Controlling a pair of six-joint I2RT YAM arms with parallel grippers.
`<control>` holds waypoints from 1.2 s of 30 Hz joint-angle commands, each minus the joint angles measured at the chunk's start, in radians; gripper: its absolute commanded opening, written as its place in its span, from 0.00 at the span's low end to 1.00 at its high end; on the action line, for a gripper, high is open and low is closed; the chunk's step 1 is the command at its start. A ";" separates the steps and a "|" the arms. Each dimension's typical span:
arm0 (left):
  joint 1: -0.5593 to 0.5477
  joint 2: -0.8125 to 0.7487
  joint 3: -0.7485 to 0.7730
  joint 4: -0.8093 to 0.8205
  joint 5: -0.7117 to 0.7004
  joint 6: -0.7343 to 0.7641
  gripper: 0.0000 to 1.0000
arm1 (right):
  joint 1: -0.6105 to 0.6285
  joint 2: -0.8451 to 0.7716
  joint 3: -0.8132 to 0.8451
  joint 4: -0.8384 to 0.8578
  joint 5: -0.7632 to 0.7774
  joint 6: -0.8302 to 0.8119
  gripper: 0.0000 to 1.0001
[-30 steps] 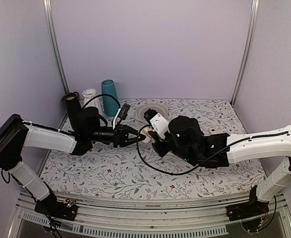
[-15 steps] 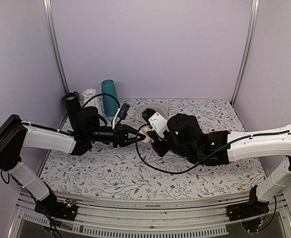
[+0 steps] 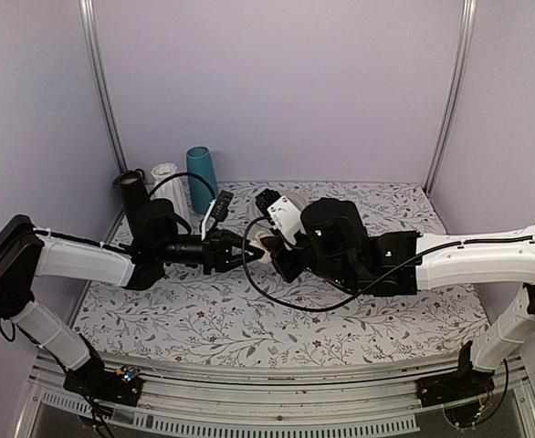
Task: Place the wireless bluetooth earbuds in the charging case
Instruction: Place the right earbud in the right side groove of the charging case, then adjust the right earbud in the right side groove of the charging case.
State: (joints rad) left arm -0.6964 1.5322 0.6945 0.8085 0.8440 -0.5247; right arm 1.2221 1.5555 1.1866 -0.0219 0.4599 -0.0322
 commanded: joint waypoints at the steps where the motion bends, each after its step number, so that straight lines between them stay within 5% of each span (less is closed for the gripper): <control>1: -0.013 -0.067 -0.013 0.099 -0.033 0.013 0.00 | 0.014 0.020 0.014 -0.057 -0.060 0.026 0.26; 21: -0.014 -0.114 -0.066 0.167 -0.078 0.021 0.00 | 0.003 -0.005 0.160 -0.121 -0.183 0.181 0.33; 36: -0.023 -0.166 -0.099 0.196 -0.113 0.089 0.00 | -0.087 -0.167 0.137 -0.123 -0.203 0.322 0.46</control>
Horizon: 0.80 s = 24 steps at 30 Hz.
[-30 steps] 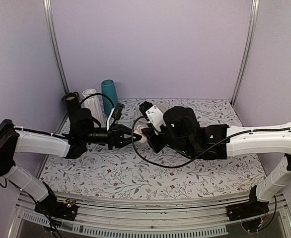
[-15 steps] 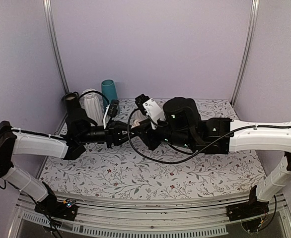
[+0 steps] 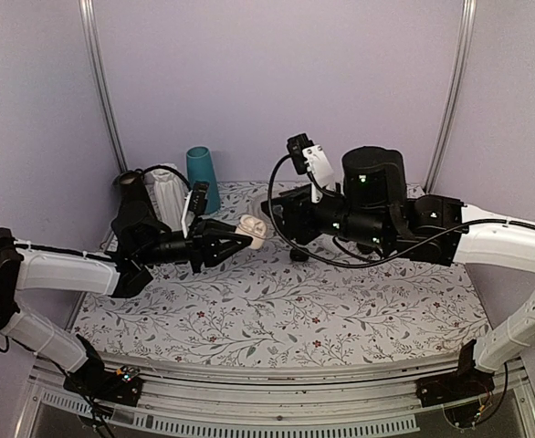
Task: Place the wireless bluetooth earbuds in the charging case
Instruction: Adjust the right earbud in the right side groove of the charging case.
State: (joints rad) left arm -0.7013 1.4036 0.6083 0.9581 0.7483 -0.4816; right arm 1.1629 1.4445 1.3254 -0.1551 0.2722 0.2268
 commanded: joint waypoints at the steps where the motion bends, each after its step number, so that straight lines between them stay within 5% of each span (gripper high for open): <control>1: -0.022 -0.043 -0.016 0.046 -0.024 0.055 0.00 | -0.037 -0.062 -0.006 0.007 -0.020 0.083 0.46; 12: -0.101 -0.117 -0.082 0.086 -0.222 0.202 0.00 | -0.081 -0.050 -0.027 0.023 -0.157 0.171 0.46; 24: -0.168 -0.119 -0.182 0.301 -0.401 0.325 0.00 | -0.081 -0.003 -0.006 0.017 -0.261 0.218 0.45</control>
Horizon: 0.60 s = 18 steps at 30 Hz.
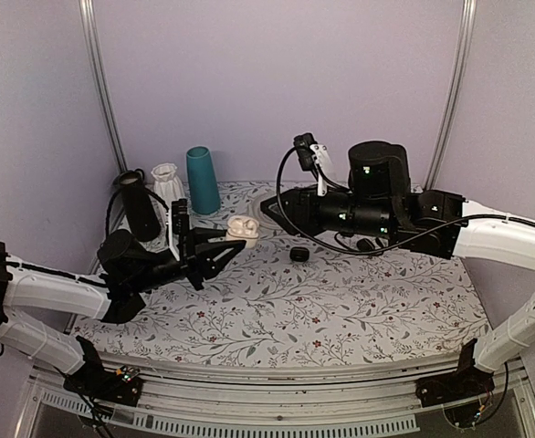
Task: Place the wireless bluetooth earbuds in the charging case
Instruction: Adjust the right earbud in the right side groove of the charging case.
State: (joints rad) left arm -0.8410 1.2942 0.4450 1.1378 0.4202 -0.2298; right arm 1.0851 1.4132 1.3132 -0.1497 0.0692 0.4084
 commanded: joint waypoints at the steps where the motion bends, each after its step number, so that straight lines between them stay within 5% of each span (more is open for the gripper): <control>1: -0.032 -0.008 -0.024 0.137 -0.077 0.083 0.00 | -0.003 0.032 0.008 0.012 -0.059 0.047 0.45; 18: -0.050 -0.008 -0.033 0.149 -0.087 0.127 0.00 | -0.004 0.049 0.021 0.027 -0.086 0.043 0.45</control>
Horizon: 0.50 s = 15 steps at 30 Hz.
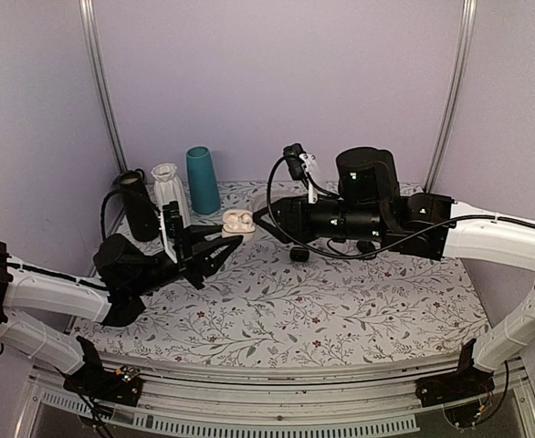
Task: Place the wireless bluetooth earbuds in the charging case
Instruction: Adjust the right earbud in the right side groove of the charging case.
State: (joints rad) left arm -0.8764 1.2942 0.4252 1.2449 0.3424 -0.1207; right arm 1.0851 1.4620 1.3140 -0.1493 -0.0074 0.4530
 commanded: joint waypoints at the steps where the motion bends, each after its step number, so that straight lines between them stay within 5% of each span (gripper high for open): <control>1: -0.014 -0.007 -0.012 0.042 -0.006 0.018 0.00 | -0.002 0.003 0.022 0.026 -0.013 -0.003 0.45; 15: -0.014 -0.009 -0.013 0.044 -0.012 0.021 0.00 | -0.003 0.029 0.045 -0.015 -0.017 -0.029 0.45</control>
State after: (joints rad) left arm -0.8768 1.2942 0.4252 1.2453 0.3424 -0.1150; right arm 1.0851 1.4784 1.3209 -0.1570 -0.0185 0.4438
